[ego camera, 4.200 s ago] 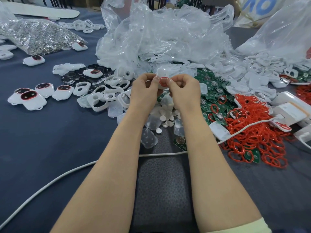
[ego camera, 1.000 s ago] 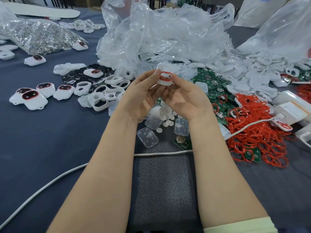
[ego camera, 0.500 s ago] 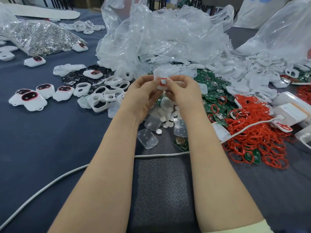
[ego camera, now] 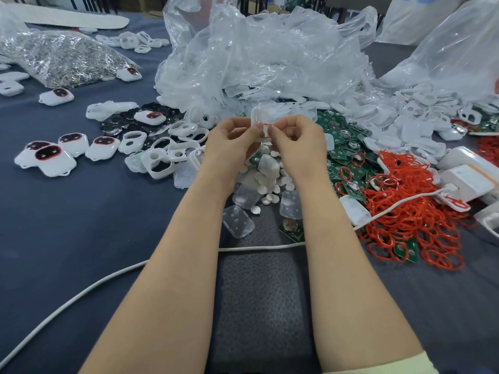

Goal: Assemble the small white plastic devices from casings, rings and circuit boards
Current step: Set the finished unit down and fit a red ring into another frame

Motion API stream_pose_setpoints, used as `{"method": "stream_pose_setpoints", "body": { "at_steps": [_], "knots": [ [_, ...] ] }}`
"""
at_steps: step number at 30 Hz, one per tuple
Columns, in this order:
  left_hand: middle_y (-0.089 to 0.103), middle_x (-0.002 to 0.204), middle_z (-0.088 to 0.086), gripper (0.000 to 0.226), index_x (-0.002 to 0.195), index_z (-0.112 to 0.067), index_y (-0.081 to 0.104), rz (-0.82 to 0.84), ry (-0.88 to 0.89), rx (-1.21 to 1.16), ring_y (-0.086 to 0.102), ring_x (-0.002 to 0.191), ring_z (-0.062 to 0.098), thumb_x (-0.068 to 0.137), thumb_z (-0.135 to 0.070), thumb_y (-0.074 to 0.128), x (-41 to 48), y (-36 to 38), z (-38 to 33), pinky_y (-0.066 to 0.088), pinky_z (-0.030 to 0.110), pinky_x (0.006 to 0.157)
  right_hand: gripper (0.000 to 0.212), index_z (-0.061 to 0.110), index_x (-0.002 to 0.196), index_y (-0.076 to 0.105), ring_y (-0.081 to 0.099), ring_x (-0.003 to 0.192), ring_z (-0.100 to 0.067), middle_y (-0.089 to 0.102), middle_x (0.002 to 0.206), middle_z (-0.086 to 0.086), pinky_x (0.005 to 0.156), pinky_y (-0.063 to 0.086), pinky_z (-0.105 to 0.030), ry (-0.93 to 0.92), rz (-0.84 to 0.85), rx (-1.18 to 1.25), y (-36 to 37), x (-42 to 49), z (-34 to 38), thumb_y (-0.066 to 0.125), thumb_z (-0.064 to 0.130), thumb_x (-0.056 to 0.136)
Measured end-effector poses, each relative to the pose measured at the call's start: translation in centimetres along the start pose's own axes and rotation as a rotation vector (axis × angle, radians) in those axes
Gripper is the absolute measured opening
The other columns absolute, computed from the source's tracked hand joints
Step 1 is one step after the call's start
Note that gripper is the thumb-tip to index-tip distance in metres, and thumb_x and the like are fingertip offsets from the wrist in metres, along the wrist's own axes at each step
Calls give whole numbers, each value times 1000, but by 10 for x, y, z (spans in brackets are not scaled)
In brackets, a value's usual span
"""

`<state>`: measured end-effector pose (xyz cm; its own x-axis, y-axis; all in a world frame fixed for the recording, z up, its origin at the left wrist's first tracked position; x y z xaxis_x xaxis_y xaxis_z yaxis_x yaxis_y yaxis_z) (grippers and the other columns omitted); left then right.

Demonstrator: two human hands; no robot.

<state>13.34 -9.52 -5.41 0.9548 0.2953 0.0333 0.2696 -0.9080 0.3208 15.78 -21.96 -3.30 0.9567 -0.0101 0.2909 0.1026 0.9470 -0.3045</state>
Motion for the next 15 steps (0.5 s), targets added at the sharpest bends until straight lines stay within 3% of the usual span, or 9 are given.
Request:
{"method": "stream_pose_setpoints", "body": {
  "at_steps": [2, 8, 15],
  "knots": [
    [70, 68, -3, 6, 84, -11, 63, 24, -18, -39, 66, 69, 8, 90, -11, 65, -1, 1, 0, 56, 21, 73, 8, 13, 82, 62, 60, 63, -14, 60, 67, 0, 67, 52, -28, 49, 20, 87, -3, 1, -3, 69, 12, 86],
    [70, 69, -2, 7, 84, -11, 62, 40, -15, -35, 66, 69, 9, 90, -11, 64, -1, 0, 0, 55, 21, 72, 6, 9, 84, 66, 52, 49, -2, 58, 60, 3, 58, 47, -21, 19, 33, 53, -3, 3, -5, 70, 13, 86],
    [68, 72, -2, 6, 86, -12, 62, 44, -11, -5, 65, 71, 8, 92, -12, 63, 0, 1, 0, 55, 22, 75, 15, 18, 75, 62, 54, 52, -6, 60, 63, 0, 61, 50, -26, 33, 65, 64, -4, 5, -8, 67, 11, 87]
  ]
}}
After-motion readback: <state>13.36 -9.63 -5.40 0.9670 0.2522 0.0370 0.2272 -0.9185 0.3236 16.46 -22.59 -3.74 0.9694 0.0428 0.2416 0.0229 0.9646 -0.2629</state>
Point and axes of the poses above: each hand's wrist, its own x-axis towards the middle knuckle, its own y-axis out of the palm, z = x × y, the point moved 4 cm from there along x, towards the middle knuckle
